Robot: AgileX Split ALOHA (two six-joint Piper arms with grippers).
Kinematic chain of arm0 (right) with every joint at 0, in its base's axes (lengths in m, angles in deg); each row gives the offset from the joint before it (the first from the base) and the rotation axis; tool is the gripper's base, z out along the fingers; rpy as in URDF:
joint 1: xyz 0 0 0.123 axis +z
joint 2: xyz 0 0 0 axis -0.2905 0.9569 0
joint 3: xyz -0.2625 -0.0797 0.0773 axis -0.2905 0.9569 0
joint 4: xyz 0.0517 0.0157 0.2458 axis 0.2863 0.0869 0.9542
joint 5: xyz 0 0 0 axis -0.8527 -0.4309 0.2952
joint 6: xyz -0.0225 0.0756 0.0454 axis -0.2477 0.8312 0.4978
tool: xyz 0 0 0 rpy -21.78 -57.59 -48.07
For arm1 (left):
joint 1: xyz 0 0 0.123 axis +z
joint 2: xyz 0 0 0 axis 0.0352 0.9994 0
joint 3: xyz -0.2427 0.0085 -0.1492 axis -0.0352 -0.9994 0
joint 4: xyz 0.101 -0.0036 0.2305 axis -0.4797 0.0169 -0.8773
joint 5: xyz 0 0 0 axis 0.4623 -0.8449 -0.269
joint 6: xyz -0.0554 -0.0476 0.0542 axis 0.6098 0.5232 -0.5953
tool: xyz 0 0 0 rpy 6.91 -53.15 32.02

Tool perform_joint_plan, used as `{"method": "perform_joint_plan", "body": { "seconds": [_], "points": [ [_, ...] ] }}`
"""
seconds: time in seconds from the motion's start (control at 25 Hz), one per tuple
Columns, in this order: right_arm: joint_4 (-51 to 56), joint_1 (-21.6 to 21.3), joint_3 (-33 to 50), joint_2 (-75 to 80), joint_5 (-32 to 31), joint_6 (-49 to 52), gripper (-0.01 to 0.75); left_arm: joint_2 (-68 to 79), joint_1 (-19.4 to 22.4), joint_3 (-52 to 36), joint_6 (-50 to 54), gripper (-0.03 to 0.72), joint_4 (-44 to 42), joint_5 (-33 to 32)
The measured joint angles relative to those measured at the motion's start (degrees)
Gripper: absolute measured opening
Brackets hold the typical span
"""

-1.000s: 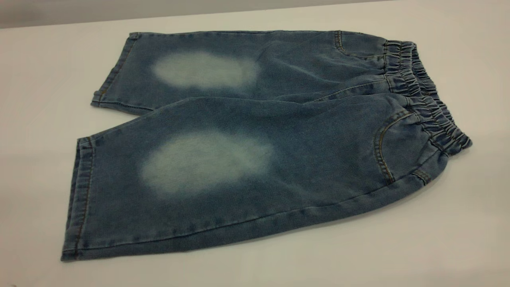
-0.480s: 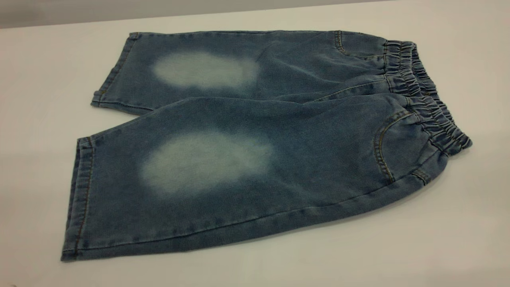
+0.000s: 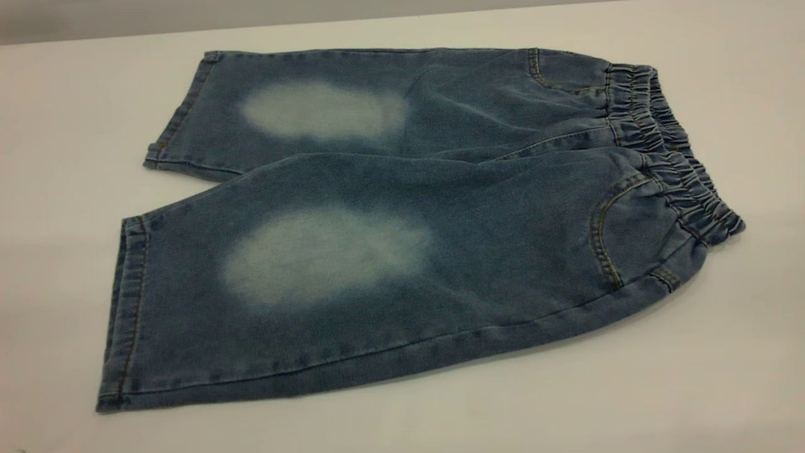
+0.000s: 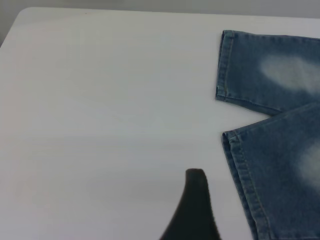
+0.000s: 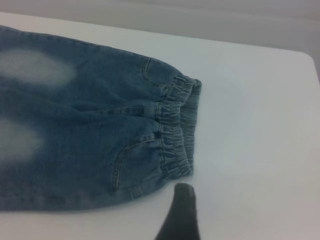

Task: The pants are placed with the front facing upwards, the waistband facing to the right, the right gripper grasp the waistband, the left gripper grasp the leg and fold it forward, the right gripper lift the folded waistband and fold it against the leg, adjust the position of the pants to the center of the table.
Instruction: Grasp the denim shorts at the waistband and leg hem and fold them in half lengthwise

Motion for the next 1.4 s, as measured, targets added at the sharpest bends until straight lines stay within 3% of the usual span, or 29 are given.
{"method": "perform_joint_plan", "body": {
  "seconds": [0.92, 1.2, 1.4],
  "points": [
    [0.0, 0.05, 0.0, 0.0, 0.0, 0.06, 0.565, 0.0, 0.0, 0.0, 0.0, 0.548, 0.0, 0.0],
    [2.8, 0.1, -0.01, 0.31, 0.94, 4.82, 0.565, 1.94, 0.0, 0.31, 0.68, 0.548, 0.06, 0.0],
    [4.87, 0.1, -2.35, 7.37, 4.7, 5.57, 0.565, 9.32, 0.0, 2.51, 1.92, 0.548, 0.05, 5.12]
  ]
}}
